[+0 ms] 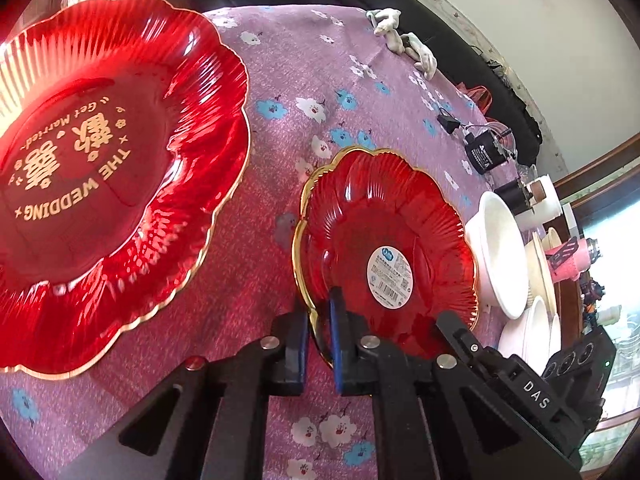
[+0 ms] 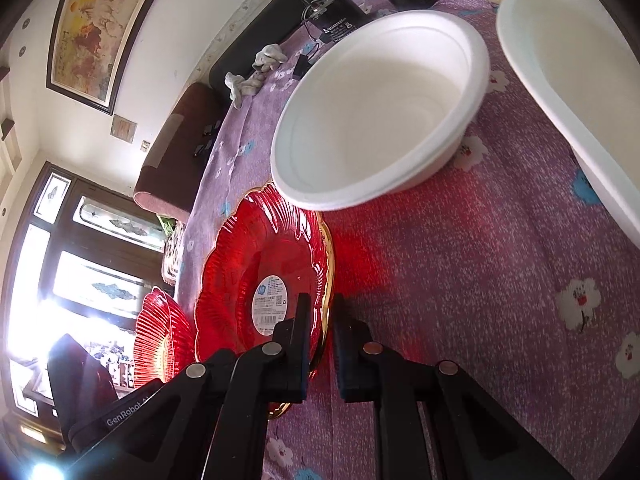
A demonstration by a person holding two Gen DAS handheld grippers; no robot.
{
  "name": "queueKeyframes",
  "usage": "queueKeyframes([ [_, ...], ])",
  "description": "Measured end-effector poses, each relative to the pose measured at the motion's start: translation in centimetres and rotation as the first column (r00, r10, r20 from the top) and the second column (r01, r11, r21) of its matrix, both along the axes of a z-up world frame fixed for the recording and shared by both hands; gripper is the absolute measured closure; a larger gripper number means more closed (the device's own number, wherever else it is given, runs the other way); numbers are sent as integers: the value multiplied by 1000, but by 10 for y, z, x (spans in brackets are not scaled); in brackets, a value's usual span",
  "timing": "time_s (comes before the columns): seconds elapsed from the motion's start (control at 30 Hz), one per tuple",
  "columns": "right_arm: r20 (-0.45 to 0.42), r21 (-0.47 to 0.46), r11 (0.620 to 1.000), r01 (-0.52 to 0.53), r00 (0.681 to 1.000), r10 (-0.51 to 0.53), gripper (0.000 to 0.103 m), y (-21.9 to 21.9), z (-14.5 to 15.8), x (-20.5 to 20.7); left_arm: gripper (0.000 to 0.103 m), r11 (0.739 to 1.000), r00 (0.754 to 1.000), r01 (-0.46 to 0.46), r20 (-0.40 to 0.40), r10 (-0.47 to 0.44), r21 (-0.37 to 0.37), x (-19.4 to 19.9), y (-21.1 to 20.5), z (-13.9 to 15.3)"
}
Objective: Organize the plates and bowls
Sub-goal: 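Lift the small red plate with both grippers onto the large red wedding plate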
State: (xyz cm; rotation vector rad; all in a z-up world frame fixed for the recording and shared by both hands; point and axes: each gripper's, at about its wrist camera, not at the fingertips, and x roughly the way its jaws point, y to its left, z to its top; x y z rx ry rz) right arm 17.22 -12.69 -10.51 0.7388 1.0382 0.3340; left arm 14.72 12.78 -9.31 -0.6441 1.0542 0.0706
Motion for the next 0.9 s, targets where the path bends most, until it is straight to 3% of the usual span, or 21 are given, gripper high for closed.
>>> queueKeyframes([
  [0.2,-13,-10,1000,2,1000,-3,92,-1,1,-8,93,998,1000,14,11,-15,61,-12,-9,3],
  [0.6,6,-43,999,2,1000,-2,93,-6,11,-64,91,985,994,87,52,-95,147,-61,-27,15],
  [0.9,143,-92,996,6,990,7,93,11,68,-97,89,978,974,60,204,-101,200,-95,-21,67],
])
